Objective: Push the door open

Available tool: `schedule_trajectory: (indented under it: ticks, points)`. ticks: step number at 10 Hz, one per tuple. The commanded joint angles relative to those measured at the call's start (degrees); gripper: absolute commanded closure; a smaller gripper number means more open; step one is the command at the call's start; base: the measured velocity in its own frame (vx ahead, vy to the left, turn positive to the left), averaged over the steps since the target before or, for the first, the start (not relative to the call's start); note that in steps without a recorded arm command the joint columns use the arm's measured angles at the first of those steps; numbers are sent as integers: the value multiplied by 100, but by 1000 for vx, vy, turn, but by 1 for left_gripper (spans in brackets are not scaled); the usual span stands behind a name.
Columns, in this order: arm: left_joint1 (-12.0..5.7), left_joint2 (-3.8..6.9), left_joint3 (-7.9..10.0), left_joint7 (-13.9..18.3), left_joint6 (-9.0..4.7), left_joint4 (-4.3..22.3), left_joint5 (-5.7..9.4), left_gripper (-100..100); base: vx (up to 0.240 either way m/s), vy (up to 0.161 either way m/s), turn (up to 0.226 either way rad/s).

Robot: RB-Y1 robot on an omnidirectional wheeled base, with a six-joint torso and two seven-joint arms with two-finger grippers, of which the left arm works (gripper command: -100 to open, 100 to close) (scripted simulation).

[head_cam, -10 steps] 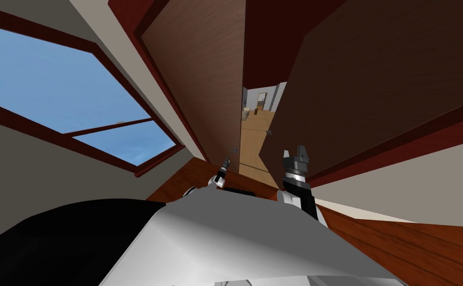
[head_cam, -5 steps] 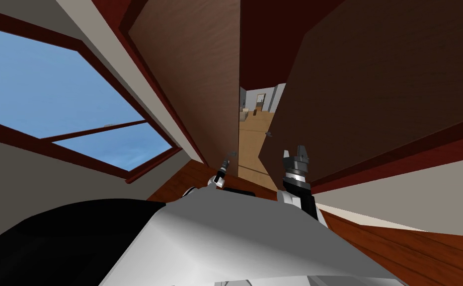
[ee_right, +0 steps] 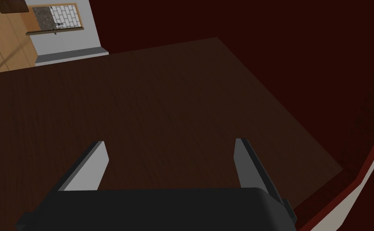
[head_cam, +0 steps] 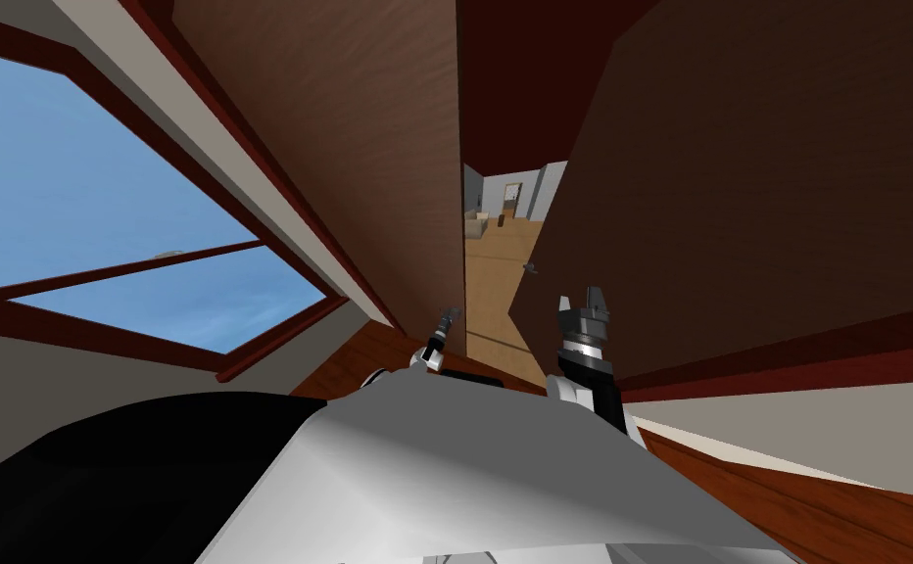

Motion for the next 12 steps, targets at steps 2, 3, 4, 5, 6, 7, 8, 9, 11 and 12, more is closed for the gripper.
schedule_trajectory:
  ticks: [2, 3, 4, 5, 6, 7, 8, 9, 11, 12]
  points:
    - [0, 0, 0, 0, 0, 0, 0, 100, 34, -9, 2]
    - [0, 0, 0, 0, 0, 0, 0, 100, -31, 12, 5]
    - [0, 0, 0, 0, 0, 0, 0, 100, -20, 8, -20]
    - [0, 0, 0, 0, 0, 0, 0, 100, 0, 0, 0]
    - [0, 0, 0, 0, 0, 0, 0, 100, 0, 0, 0]
    - [0, 0, 0, 0, 0, 0, 0, 100, 0, 0, 0]
    - [-13, 30, 63, -30, 12, 4, 29, 100, 95, -40, 30]
    - [-13, 36, 78, -37, 12, 6, 36, 100, 141, -57, 40]
    - [-16, 67, 165, -78, 14, 14, 78, 100, 166, -64, 28]
    - [-16, 67, 165, -78, 14, 14, 78, 100, 132, -41, 17]
